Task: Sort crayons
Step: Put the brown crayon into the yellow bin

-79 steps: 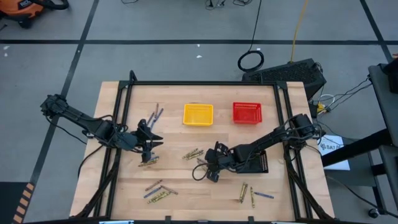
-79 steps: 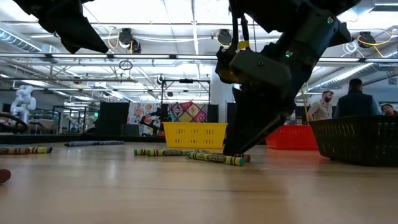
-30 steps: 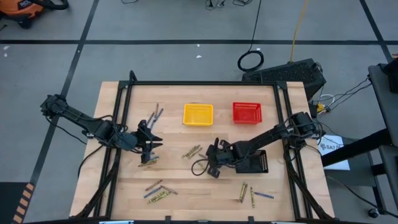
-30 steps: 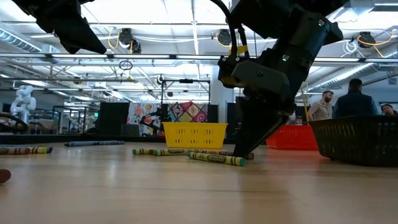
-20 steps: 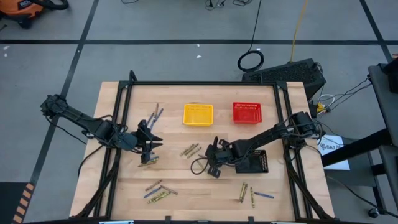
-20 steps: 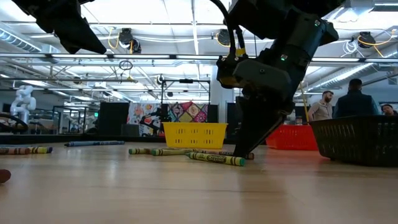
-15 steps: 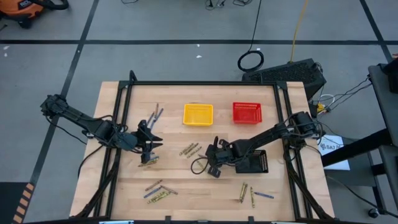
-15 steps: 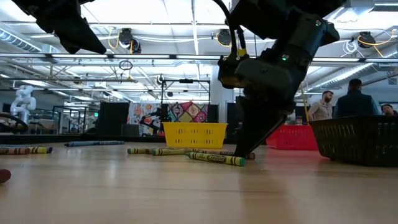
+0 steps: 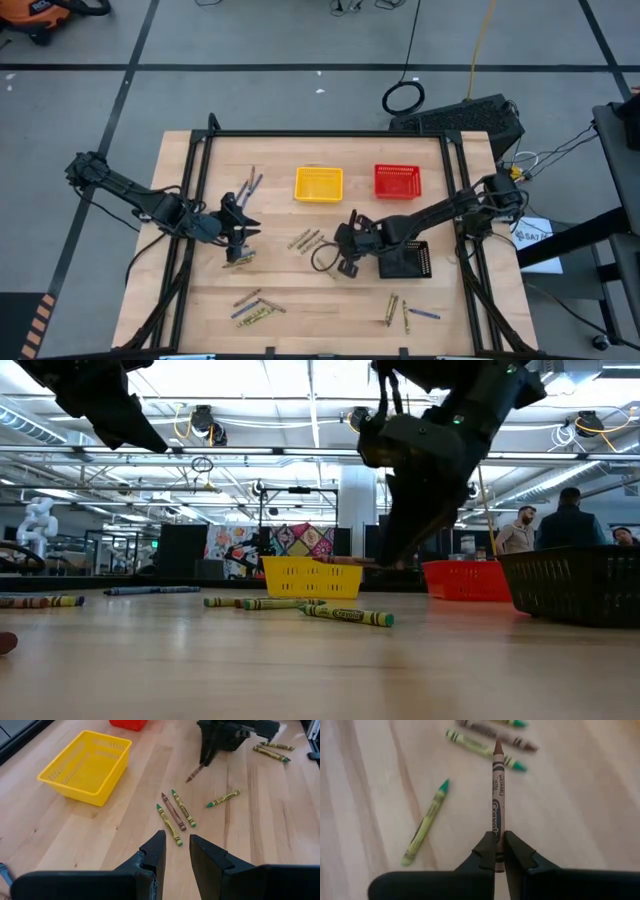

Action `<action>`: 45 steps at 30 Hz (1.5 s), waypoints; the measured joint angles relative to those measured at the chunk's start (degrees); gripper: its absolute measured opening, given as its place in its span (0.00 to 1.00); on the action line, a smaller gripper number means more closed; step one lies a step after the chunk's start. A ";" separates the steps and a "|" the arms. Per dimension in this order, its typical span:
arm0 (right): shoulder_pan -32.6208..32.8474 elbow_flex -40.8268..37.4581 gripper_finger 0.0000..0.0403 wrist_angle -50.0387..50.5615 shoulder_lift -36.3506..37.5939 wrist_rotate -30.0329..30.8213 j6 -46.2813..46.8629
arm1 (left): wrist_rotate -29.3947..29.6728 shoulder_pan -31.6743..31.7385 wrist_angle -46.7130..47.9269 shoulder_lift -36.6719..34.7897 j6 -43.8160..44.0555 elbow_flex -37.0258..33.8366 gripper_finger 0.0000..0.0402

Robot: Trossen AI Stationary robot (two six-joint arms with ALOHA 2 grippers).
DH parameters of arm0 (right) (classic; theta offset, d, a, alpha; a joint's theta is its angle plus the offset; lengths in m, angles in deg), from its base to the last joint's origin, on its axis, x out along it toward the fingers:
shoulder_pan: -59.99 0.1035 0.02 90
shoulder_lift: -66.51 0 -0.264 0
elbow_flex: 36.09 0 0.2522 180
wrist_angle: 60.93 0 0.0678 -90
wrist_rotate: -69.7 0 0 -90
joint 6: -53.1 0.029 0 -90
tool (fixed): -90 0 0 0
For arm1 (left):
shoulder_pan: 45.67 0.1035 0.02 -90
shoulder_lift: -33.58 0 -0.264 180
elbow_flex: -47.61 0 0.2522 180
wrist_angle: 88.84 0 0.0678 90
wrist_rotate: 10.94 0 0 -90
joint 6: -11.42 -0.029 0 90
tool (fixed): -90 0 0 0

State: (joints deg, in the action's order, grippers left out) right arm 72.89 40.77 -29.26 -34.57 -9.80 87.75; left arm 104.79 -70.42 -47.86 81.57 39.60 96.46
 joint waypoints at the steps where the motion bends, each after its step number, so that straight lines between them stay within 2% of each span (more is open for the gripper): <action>1: -0.69 0.01 0.00 -0.04 -0.05 0.01 -0.40 | 0.03 0.00 -0.02 0.00 0.00 0.00 0.22; 16: -10.42 0.07 0.00 -6.63 4.10 -0.08 -10.09 | -0.27 -0.02 3.13 0.00 -0.07 0.00 0.22; 26: -18.87 0.14 0.00 -9.61 4.28 -0.15 -14.91 | -0.06 -0.02 3.35 0.00 -0.12 0.00 0.22; 31: -22.48 0.14 0.00 -10.40 4.28 -4.63 -16.12 | 0.14 -0.02 3.35 0.00 -0.13 0.00 0.22; 45: -25.65 0.16 0.00 -10.41 2.41 -7.79 -18.87 | 0.22 -0.02 3.36 0.00 -0.43 0.00 0.22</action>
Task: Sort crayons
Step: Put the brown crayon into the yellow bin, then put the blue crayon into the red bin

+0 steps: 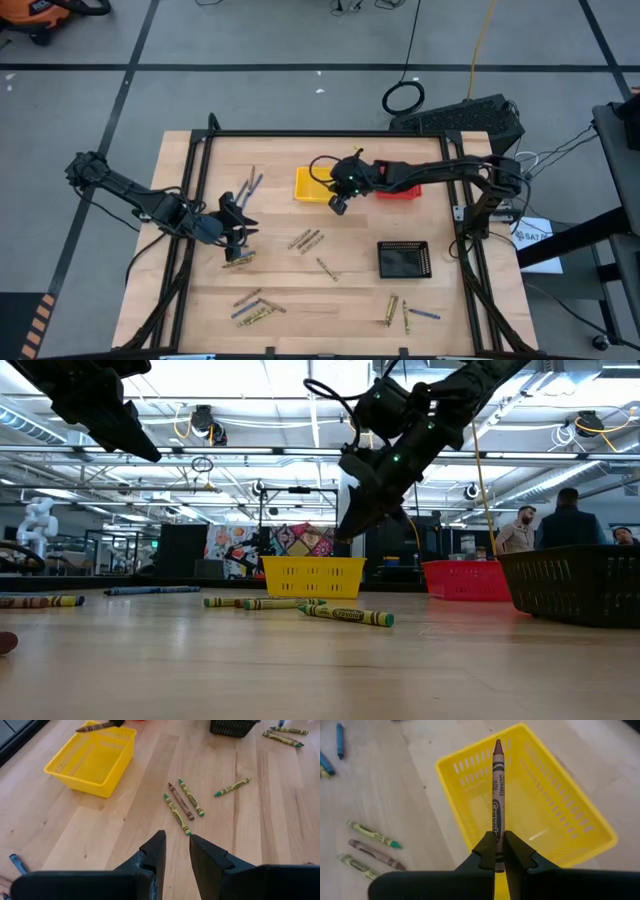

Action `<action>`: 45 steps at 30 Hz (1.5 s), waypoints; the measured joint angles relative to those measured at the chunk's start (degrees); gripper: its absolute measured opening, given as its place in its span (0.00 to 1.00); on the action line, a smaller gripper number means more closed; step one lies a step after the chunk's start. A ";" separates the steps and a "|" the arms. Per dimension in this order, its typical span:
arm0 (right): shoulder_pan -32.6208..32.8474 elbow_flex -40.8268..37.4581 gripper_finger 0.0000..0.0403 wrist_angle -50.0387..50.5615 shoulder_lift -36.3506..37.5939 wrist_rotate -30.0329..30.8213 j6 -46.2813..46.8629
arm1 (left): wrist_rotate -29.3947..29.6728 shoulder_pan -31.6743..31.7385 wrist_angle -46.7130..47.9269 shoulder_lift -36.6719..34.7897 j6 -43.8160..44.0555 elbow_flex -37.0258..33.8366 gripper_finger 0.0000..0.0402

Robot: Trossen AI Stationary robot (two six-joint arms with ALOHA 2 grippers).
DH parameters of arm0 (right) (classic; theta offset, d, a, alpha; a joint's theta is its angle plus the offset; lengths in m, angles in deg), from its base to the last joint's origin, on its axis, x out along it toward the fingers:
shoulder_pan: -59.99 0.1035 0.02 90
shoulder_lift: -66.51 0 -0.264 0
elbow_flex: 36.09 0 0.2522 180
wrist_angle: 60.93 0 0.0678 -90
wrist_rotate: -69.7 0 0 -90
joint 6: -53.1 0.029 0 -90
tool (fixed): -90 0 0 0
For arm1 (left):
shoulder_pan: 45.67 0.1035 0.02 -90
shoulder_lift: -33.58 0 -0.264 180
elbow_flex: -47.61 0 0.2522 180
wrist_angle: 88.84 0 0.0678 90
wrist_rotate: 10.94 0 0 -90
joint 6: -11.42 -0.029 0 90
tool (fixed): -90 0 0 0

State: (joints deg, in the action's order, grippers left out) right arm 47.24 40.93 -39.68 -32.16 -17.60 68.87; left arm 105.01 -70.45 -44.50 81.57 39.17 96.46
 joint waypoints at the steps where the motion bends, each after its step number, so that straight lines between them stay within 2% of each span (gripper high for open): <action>1: 0.00 0.00 0.00 -0.22 -0.47 0.01 0.00 | 0.00 0.00 0.00 0.00 -0.06 0.00 0.22; 11: -0.07 0.00 0.01 -2.68 -2.11 0.26 -0.42 | 0.01 0.02 0.57 0.00 -0.14 0.00 0.22; 24: -0.07 0.00 0.20 -3.09 -2.11 3.56 -0.46 | 0.02 0.02 1.85 0.00 -0.14 0.00 0.22; 32: 0.14 0.00 0.21 -6.40 -2.11 3.35 -0.45 | 0.02 0.01 1.84 0.01 0.23 0.00 0.22; 36: 0.92 2.51 0.21 -5.34 -2.11 3.30 -0.46 | -0.10 0.00 1.76 0.00 0.41 0.00 0.22; 43: 4.73 11.43 0.23 4.42 -2.11 3.61 -6.69 | -7.96 0.00 2.02 0.56 0.45 0.00 0.23; 45: 5.90 13.86 0.24 7.87 -2.08 5.63 -7.77 | -9.62 0.00 2.92 1.39 0.45 0.00 0.25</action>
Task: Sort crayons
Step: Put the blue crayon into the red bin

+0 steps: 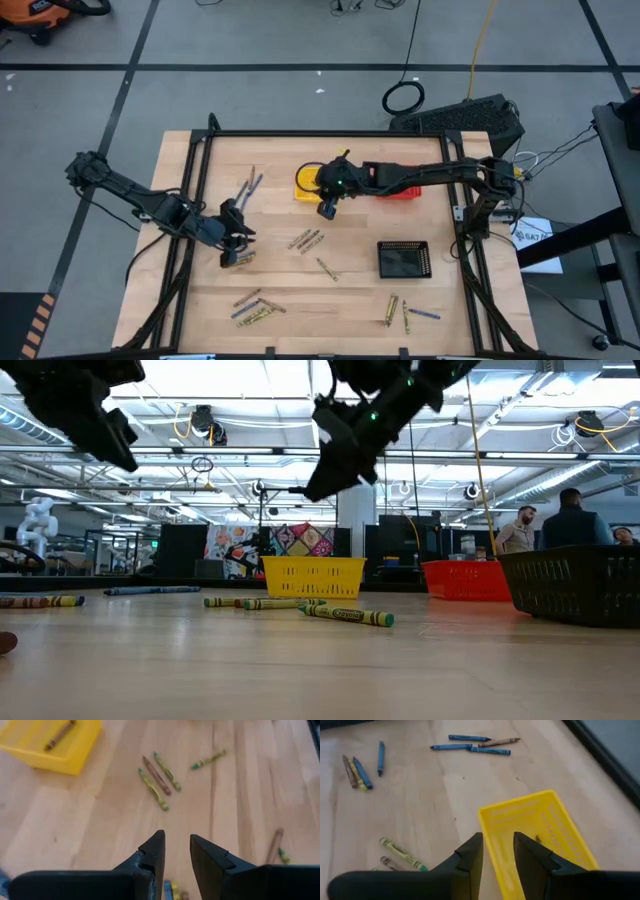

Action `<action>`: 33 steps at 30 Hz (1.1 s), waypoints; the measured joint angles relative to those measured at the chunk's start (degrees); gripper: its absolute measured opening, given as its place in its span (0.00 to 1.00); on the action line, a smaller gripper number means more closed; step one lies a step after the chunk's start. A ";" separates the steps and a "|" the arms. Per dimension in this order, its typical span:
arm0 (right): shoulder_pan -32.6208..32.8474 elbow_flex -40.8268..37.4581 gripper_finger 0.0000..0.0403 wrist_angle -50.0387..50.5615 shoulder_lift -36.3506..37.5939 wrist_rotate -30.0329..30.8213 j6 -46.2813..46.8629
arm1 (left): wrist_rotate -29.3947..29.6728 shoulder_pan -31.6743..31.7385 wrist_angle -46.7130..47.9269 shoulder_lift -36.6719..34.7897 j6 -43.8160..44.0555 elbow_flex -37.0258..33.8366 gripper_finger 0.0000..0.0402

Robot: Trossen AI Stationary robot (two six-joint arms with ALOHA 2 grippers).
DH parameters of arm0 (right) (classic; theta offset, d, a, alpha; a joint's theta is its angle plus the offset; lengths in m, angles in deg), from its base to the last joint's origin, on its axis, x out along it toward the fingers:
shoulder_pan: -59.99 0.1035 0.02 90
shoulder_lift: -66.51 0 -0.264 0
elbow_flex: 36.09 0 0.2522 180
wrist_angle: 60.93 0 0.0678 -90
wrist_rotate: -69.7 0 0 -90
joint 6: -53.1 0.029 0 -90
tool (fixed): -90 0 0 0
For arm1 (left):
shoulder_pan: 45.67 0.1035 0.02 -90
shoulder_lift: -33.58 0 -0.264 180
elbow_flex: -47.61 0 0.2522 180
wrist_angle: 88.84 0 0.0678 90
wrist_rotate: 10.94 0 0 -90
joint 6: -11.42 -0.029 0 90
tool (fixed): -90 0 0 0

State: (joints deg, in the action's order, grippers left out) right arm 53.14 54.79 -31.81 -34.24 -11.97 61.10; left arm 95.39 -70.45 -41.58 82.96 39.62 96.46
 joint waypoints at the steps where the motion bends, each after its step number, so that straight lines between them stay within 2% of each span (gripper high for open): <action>1: 0.53 1.22 0.25 1.69 0.00 1.44 -0.19 | -0.58 0.00 0.95 0.59 -0.02 0.00 0.25; 5: 2.23 4.99 0.27 6.89 0.08 5.36 -0.48 | -5.68 -0.43 7.86 3.75 0.02 0.00 0.27; 11: 3.93 6.75 0.27 9.93 0.09 5.46 -1.02 | -10.12 -3.50 10.38 8.81 1.54 0.00 0.27; 17: 4.69 6.77 0.27 12.85 0.09 9.87 -1.02 | -8.91 -5.36 12.69 12.92 2.39 0.00 0.27; 22: 4.72 6.77 0.27 16.65 0.04 9.62 -0.12 | -6.85 -5.38 17.39 15.27 2.95 -0.06 0.27; 29: 4.72 6.77 0.27 17.94 0.04 9.62 0.82 | -6.98 -5.20 16.35 15.44 2.57 -2.51 0.27; 33: 4.72 6.77 0.27 17.96 0.04 9.60 0.78 | -2.39 -5.20 16.29 15.44 5.96 -2.51 0.27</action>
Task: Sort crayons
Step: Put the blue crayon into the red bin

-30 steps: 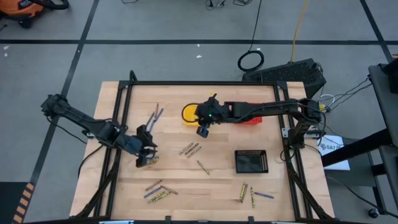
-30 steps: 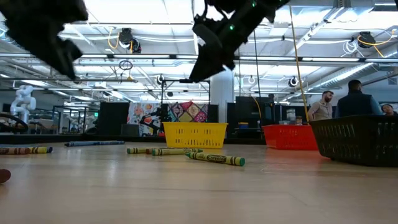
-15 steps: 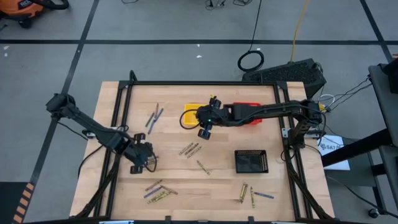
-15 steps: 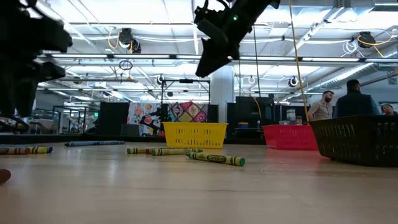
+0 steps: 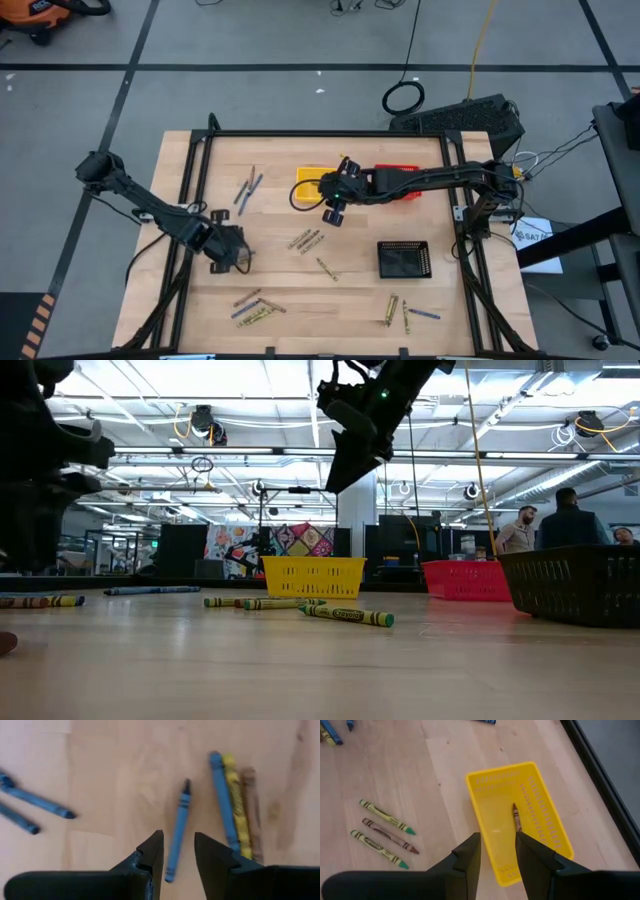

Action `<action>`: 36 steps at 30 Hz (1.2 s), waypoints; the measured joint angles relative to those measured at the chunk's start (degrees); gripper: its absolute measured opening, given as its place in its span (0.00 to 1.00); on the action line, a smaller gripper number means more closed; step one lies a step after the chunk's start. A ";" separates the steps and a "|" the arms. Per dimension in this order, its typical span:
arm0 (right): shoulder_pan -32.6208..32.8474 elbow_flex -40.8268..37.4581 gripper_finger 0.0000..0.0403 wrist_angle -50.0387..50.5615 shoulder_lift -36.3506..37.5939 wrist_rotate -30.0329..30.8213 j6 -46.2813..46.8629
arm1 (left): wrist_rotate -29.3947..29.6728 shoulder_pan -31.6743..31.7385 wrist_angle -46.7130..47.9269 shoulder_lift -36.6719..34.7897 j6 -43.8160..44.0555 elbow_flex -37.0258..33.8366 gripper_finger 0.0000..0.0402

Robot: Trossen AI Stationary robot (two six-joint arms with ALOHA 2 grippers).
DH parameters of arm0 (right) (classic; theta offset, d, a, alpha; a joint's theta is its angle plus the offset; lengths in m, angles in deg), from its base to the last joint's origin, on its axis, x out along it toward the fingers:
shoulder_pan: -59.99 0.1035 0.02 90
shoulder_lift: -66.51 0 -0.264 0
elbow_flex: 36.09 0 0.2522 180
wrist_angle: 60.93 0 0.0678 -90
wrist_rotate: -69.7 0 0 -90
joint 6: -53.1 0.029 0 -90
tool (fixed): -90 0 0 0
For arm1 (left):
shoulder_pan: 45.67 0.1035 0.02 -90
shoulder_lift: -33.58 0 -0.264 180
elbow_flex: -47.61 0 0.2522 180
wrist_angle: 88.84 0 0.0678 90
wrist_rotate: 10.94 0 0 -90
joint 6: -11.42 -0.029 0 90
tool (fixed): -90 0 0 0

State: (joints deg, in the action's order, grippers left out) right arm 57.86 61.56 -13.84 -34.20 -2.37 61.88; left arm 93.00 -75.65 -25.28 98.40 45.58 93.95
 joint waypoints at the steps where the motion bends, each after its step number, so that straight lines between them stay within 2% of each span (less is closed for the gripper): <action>1: 0.00 0.00 0.27 -0.02 0.00 0.00 0.00 | 0.85 0.00 0.00 0.00 1.06 0.00 0.27; 5: 0.00 -0.02 0.27 -0.01 0.00 -0.01 -0.02 | 0.92 0.39 -0.37 0.00 3.04 -0.97 0.27; 13: 0.00 -0.02 0.27 -0.04 0.00 -0.02 -0.44 | -0.10 0.39 -7.53 0.00 2.54 -3.69 0.27; 27: 0.00 -0.04 0.27 -0.04 0.00 -0.07 -0.50 | -0.14 0.43 -7.47 0.31 3.01 -5.60 0.27; 36: 0.00 -0.04 0.27 -0.04 0.00 -0.07 -0.50 | -0.84 0.37 -7.66 4.64 3.00 -5.50 0.27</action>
State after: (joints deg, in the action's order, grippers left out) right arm 57.86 61.52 -13.89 -34.20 -2.43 61.38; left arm 92.16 -75.28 -32.94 103.04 48.58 88.45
